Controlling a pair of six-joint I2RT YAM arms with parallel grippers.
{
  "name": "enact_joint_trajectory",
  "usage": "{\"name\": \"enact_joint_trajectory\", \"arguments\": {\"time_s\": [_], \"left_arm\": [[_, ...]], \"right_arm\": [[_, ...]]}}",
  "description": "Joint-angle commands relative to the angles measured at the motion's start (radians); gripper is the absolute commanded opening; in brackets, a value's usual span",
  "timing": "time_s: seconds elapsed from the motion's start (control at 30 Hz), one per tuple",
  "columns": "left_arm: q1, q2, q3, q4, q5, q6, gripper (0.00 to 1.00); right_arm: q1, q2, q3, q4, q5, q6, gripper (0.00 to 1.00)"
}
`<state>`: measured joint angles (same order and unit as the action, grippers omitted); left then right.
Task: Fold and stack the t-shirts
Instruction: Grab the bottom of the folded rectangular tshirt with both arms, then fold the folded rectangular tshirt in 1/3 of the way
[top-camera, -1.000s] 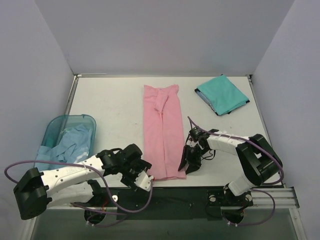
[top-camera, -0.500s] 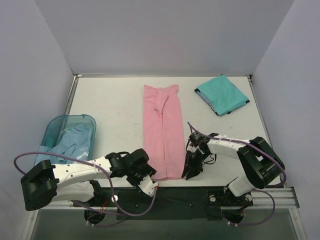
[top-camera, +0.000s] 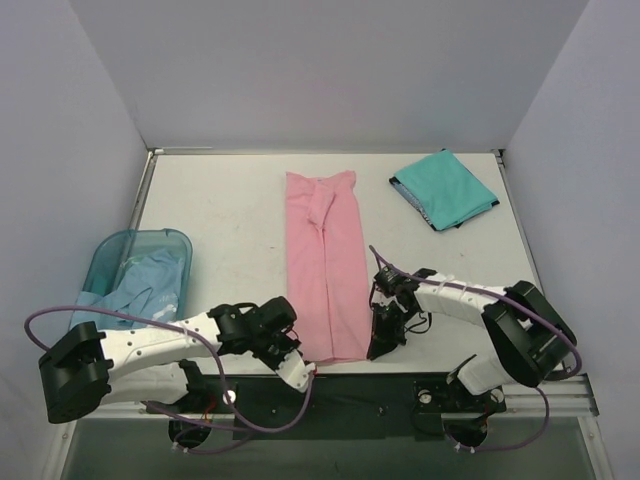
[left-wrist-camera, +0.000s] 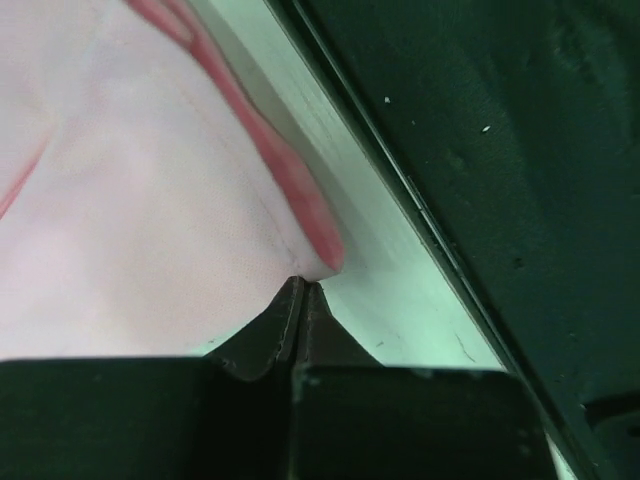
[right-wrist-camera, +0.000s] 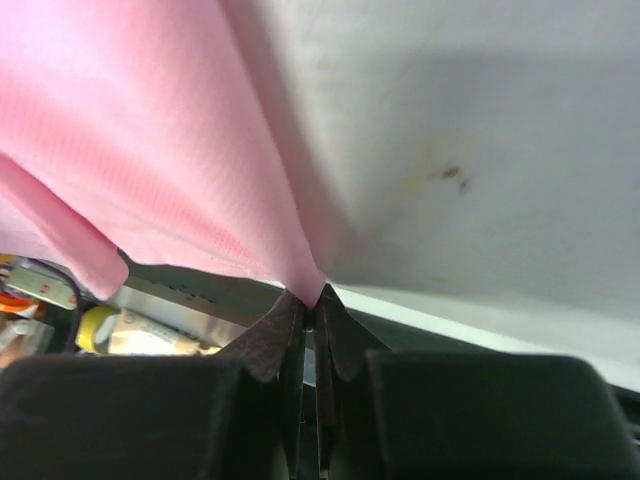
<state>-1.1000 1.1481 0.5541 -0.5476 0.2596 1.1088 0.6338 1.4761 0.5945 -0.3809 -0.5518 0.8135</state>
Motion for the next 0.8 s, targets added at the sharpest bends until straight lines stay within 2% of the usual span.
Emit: {"name": "enact_joint_trajectory", "arguments": {"time_s": [0.0,0.17,0.27,0.4,0.53,0.67,0.77], "left_arm": [[0.008,-0.067,0.095,-0.118,0.118,-0.151,0.00],[0.115,-0.096,0.180,-0.193,0.237,-0.311,0.00],[0.172,-0.102,0.201,-0.207,0.251,-0.329,0.00],[0.270,-0.076,0.243,-0.190,0.257,-0.386,0.00],[0.428,0.027,0.332,-0.149,0.337,-0.463,0.00],[0.566,0.134,0.421,-0.048,0.325,-0.527,0.00],[0.612,0.212,0.497,-0.017,0.294,-0.532,0.00]], "right_arm": [[0.072,-0.088,0.040,-0.156,0.050,-0.010,0.00],[0.076,-0.215,0.109,-0.268,0.036,-0.031,0.00],[0.057,-0.197,0.195,-0.302,0.018,-0.075,0.00],[-0.035,-0.081,0.321,-0.369,0.003,-0.169,0.00],[-0.126,0.024,0.499,-0.411,-0.003,-0.259,0.00],[-0.196,0.188,0.681,-0.441,-0.033,-0.316,0.00],[-0.262,0.286,0.806,-0.452,-0.053,-0.341,0.00]]}}
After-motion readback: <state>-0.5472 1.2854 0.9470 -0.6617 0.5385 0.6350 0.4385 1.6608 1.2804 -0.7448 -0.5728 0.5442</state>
